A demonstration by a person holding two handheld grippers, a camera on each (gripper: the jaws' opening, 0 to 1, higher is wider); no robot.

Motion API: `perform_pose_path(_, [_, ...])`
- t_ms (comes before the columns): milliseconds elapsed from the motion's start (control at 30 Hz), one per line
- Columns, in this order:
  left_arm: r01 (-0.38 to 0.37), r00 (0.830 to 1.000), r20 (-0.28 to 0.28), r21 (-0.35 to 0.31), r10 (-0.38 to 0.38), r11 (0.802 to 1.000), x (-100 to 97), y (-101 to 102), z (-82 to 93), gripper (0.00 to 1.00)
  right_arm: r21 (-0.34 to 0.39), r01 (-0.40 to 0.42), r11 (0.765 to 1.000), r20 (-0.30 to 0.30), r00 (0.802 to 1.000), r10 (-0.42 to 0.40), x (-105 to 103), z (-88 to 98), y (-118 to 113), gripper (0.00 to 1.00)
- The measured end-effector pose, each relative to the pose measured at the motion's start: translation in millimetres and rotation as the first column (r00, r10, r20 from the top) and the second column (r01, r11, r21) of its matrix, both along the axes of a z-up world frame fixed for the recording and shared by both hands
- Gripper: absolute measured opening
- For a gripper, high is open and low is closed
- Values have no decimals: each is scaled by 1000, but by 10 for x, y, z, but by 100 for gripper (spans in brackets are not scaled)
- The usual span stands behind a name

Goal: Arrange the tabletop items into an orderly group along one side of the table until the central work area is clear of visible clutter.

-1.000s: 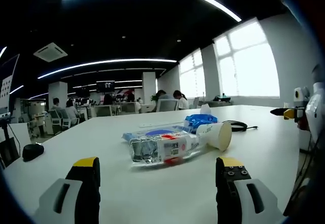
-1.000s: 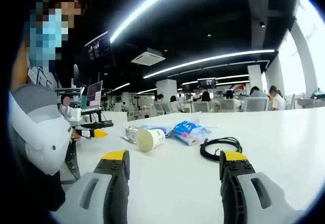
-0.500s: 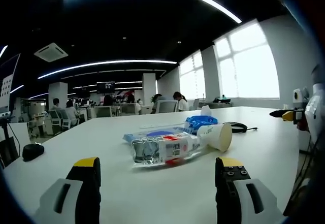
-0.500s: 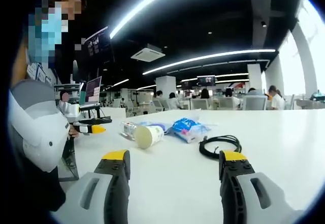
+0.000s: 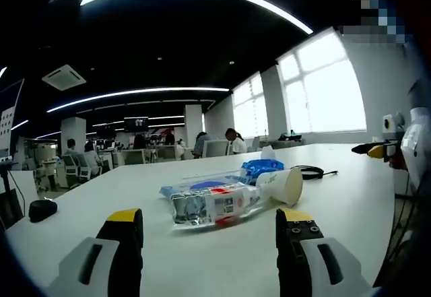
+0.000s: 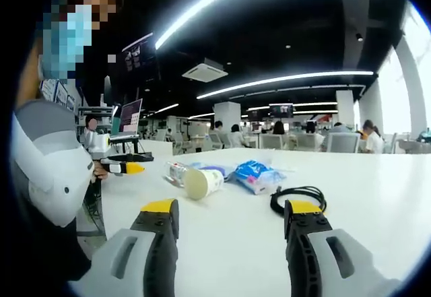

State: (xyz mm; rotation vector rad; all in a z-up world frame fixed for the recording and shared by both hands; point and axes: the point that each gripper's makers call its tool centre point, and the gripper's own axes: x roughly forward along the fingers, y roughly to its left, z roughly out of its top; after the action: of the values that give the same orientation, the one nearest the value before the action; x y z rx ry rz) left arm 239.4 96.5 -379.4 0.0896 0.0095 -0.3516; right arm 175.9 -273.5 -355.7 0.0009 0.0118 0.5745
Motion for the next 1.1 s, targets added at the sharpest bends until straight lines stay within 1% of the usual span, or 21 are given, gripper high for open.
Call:
perform_pose_path(67, [-1,1000,5,9,1,1000,-22,4,-6,75,8,2,1000,5,1000,-2,24,31,-2,59])
perform_pose_path(167, [-7,1000,28,16,6,1000,-45,20,19,71,-3,1,1000,13,1000,-1,52,47,35,59])
perform_pose_path(200, [-8,999,40,14,8,1000,-51,39,37,70,-9,-6,1000,13,1000,6,58,46,58,59])
perform_pose_path(267, [-11,999,45,11,10,1000,-46,56,49,70,-13,-15,1000,9,1000,15,66,41,87,58])
perform_pose_path(433, [-14,999,42,12,13,1000,-35,84,42,69,-30,-31,999,-7,1000,30,81,9,144,55])
perform_pose_path(600, [-12,999,33,15,12,1000,-26,104,19,69,-27,-33,999,-4,999,33,124,27,173,55])
perform_pose_path(800, [-17,999,30,0,17,1000,-44,150,44,69,-34,-42,999,-9,999,41,185,22,206,54])
perform_pose_path(1100, [-27,999,28,16,27,1000,-68,216,73,69,-57,-58,997,3,998,58,248,87,273,53])
